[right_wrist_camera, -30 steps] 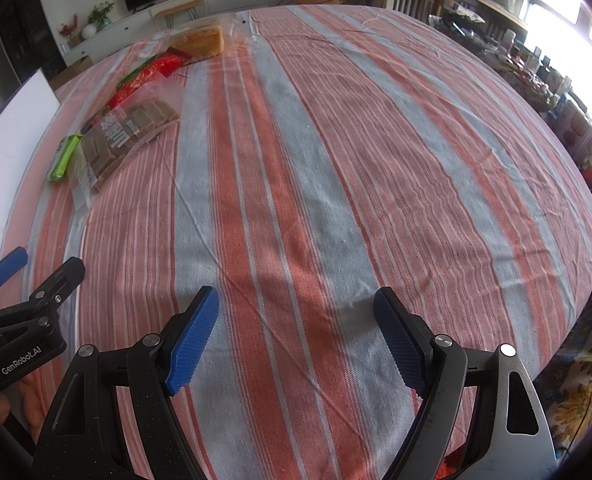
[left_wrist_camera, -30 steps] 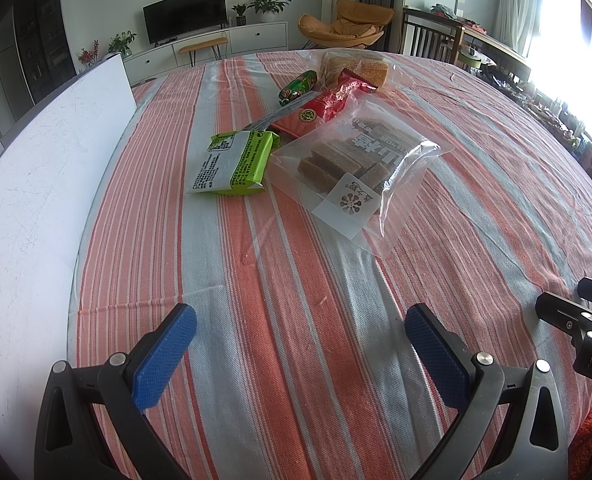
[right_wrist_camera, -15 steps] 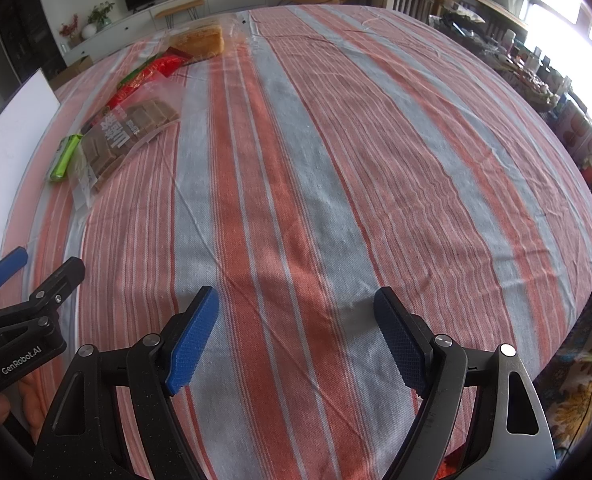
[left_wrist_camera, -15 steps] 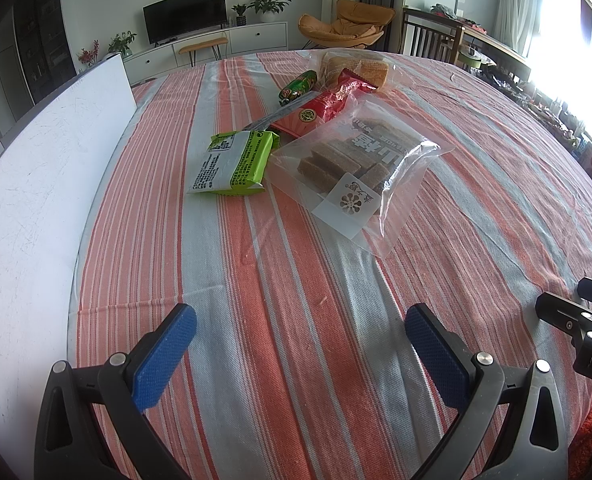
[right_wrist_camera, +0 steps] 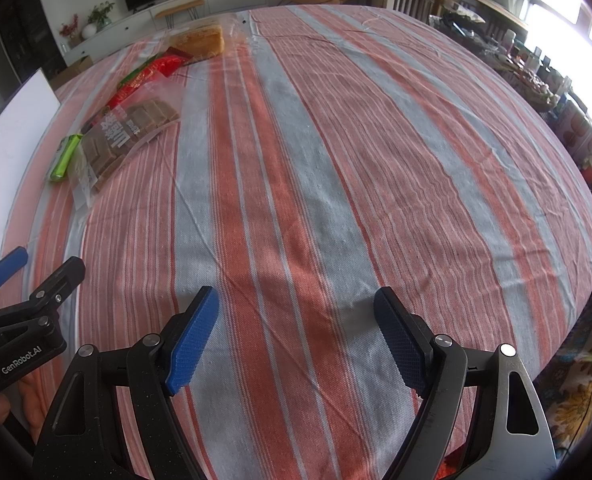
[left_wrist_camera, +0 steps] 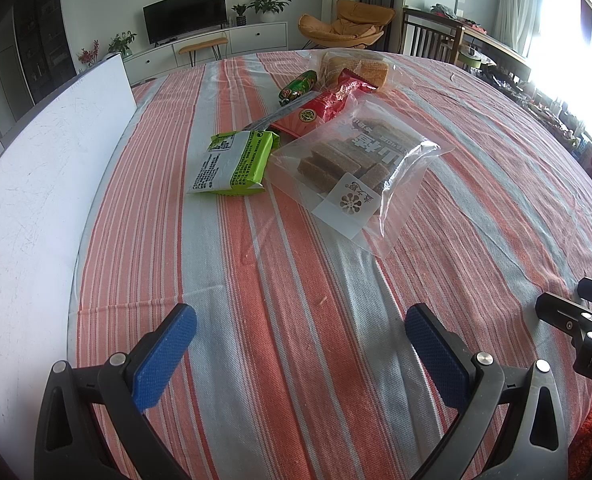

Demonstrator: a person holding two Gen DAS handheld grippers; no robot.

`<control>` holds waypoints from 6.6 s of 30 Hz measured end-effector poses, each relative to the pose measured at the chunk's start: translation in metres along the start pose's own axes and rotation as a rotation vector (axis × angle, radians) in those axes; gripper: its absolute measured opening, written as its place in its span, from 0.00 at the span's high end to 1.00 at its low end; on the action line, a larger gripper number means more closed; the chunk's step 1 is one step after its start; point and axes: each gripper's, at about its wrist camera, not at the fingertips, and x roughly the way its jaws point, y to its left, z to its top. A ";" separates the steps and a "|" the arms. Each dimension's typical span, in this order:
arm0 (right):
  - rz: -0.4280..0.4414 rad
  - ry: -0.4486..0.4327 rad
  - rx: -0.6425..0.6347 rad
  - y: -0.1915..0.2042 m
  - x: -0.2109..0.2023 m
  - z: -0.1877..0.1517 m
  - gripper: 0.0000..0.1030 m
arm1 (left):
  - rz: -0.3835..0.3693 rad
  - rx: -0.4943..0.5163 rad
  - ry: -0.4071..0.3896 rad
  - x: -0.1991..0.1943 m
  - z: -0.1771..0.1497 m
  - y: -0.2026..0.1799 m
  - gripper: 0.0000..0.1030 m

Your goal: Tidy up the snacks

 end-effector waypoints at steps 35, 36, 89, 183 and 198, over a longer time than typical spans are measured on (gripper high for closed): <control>0.014 -0.002 0.007 -0.002 -0.001 -0.001 0.19 | -0.127 -0.013 0.073 -0.031 0.042 0.011 0.00; 0.018 -0.003 0.011 -0.002 -0.001 -0.001 0.19 | -0.145 -0.021 0.060 -0.042 0.056 0.015 0.00; 0.047 0.004 0.031 -0.006 -0.002 -0.002 0.19 | -0.173 -0.101 0.058 -0.076 0.081 0.045 0.54; -0.631 -0.398 -0.653 0.149 -0.169 0.058 0.21 | -0.036 -0.217 -0.202 -0.194 0.025 0.158 0.07; 0.066 -0.140 0.132 -0.038 -0.031 0.004 0.21 | -0.165 0.082 -0.031 -0.084 0.050 -0.048 0.04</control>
